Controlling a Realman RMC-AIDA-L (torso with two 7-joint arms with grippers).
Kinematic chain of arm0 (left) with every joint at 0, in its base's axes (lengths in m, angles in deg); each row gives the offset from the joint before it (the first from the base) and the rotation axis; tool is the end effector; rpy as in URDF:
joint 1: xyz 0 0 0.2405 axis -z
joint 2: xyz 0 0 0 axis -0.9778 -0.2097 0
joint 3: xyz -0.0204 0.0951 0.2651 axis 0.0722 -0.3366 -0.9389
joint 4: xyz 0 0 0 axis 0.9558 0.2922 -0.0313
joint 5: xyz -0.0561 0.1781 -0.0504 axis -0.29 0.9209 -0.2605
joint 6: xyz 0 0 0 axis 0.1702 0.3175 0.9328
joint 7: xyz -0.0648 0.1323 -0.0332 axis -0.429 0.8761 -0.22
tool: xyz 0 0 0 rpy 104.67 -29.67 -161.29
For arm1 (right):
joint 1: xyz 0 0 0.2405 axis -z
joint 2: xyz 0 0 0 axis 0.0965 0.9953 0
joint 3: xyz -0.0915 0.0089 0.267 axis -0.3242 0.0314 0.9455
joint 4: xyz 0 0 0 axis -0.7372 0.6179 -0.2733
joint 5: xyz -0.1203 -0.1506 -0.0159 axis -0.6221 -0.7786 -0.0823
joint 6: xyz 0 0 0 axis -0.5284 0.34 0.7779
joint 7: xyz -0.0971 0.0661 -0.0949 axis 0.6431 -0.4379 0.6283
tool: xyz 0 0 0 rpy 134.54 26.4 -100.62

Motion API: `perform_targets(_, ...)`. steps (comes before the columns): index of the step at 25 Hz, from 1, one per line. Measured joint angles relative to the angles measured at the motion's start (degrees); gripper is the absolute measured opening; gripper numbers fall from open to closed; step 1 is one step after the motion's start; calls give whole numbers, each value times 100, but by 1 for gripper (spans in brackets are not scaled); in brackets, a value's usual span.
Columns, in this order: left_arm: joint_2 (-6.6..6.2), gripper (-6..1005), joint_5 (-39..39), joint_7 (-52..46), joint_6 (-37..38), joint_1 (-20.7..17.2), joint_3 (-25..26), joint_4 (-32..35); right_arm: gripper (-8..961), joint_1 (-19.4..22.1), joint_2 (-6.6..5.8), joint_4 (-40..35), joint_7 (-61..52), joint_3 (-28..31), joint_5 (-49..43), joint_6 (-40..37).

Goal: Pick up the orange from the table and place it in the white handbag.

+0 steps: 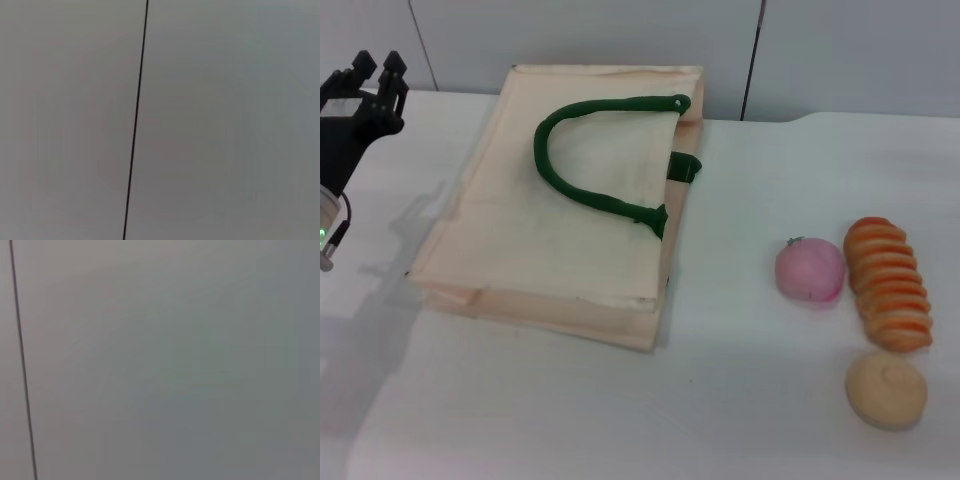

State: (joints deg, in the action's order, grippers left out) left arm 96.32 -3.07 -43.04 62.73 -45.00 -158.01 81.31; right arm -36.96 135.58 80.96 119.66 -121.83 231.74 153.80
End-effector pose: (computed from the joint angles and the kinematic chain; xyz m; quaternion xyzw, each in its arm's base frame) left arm -0.3319 0.3785 0.0352 -0.6717 -0.2509 -0.3765 0.5867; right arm 0.3277 0.3791 0.0353 -0.6540 0.2485 0.3884 0.5997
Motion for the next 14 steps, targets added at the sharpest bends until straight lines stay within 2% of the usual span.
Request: perform_targets(14,0,358,-16,3,20,-50,0,5,892,-4,-3,9,-48,36,3,7)
